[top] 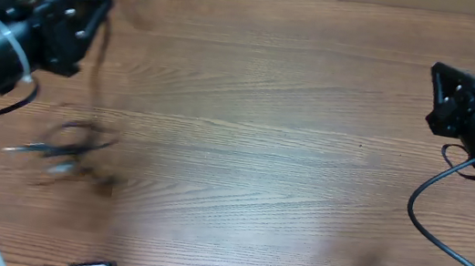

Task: Untangle cables

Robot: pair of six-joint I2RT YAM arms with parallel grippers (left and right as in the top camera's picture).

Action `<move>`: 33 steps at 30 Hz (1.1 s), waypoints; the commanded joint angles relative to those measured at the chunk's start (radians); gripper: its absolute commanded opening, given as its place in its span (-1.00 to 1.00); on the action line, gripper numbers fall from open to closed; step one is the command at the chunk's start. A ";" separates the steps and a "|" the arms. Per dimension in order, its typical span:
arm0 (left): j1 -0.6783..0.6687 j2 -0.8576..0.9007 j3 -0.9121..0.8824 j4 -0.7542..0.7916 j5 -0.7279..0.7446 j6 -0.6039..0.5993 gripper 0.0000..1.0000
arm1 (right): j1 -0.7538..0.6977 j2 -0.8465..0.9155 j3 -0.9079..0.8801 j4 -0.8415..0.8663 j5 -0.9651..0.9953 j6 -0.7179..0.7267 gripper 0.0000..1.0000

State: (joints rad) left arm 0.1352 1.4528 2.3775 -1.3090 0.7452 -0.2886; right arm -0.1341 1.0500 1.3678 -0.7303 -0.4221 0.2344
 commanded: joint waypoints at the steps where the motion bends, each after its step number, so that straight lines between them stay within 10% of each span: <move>1: -0.098 0.023 0.009 0.031 0.036 -0.049 -0.92 | 0.023 -0.006 0.008 -0.023 -0.002 -0.008 -0.92; 5: -0.181 0.068 0.009 0.031 0.003 -0.048 -0.92 | 0.024 -0.007 0.008 -0.049 -0.003 -0.019 -0.91; 7: -0.206 0.091 0.009 0.031 -0.005 -0.047 -0.81 | 0.024 -0.007 0.008 -0.067 -0.002 -0.036 -0.33; 8: -0.211 0.100 0.009 0.030 -0.004 -0.045 -0.29 | 0.024 -0.006 0.008 -0.080 -0.002 -0.042 0.29; 9: -0.215 0.107 0.009 0.030 -0.004 -0.034 0.78 | 0.024 -0.006 0.008 -0.093 -0.002 -0.047 0.60; 10: -0.215 0.111 0.009 0.030 -0.006 -0.008 1.00 | 0.024 -0.006 0.008 -0.111 -0.002 -0.058 0.71; 21: -0.214 0.073 0.010 -0.111 -0.394 0.048 1.00 | 0.116 0.029 -0.146 -0.250 -0.006 -0.157 0.53; 33: -0.214 0.071 0.010 -0.206 -0.397 0.077 1.00 | 0.662 0.285 -0.476 0.199 0.193 -0.239 0.52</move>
State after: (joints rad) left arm -0.0727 1.5410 2.3775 -1.4940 0.3653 -0.2539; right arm 0.4496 1.2491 0.8890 -0.5968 -0.3508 0.0818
